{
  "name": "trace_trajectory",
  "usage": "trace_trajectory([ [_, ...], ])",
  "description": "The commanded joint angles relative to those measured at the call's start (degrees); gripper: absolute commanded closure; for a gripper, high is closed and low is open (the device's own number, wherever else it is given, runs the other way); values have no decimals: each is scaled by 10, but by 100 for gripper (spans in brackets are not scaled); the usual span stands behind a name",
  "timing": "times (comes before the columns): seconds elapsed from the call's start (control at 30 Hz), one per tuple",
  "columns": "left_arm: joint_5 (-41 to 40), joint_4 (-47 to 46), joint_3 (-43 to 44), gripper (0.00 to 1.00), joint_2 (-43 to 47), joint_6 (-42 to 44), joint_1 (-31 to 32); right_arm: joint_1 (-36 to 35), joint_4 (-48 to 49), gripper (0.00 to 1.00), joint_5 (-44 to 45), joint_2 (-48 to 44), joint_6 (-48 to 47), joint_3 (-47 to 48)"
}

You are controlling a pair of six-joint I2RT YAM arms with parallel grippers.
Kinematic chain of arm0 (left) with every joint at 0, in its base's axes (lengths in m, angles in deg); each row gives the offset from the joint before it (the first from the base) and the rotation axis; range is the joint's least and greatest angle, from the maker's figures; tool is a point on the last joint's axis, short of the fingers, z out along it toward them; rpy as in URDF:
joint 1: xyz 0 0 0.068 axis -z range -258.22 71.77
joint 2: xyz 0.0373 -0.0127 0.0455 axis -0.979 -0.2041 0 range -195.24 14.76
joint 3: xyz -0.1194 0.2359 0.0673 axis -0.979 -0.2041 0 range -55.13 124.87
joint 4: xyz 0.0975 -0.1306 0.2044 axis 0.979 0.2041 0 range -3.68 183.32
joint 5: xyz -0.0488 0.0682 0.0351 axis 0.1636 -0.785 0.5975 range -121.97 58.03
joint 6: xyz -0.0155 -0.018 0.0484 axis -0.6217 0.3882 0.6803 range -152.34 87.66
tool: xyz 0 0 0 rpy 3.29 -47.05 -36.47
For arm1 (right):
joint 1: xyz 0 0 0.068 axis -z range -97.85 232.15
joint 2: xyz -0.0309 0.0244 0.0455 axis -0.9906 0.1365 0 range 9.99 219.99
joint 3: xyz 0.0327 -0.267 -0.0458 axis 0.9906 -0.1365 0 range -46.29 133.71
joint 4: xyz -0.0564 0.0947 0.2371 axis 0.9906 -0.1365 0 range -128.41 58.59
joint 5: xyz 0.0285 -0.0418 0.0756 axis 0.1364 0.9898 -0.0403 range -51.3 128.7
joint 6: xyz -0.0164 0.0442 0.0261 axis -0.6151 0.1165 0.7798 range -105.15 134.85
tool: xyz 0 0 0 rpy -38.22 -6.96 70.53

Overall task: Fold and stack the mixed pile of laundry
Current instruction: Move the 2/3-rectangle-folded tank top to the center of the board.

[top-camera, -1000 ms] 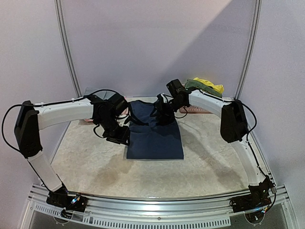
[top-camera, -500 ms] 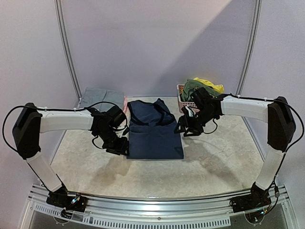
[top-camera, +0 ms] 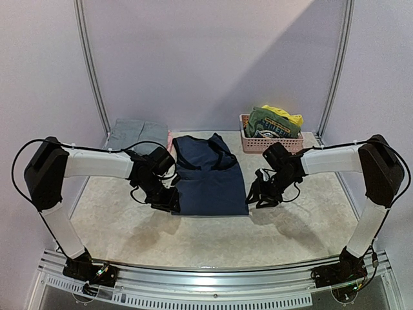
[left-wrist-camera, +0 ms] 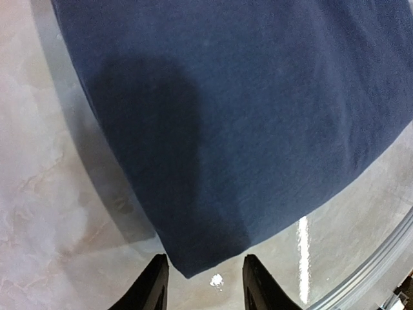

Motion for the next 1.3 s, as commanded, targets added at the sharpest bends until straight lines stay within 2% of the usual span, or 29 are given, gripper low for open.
trace_trajectory([
  [0.0,7,-20,-13,61,-14,1,3,-9,33,53,-12,7,17,-22],
  [0.13,6,-32,-25,64,-20,0,3,-21,49,55,-23,27,22,-21],
  [0.37,10,-56,-38,75,-35,-5,3,-33,61,67,-29,53,29,-24],
  [0.6,25,-67,-51,100,-43,-6,3,-39,67,93,-37,61,30,-34],
  [0.67,27,-64,-59,100,-37,-12,5,-41,62,99,-37,56,30,-37],
  [1.03,33,-33,-160,100,67,-47,54,-80,22,100,-38,-18,52,-118],
  [1.27,38,-9,-218,100,130,-103,123,-137,-21,100,-27,-66,82,-175],
])
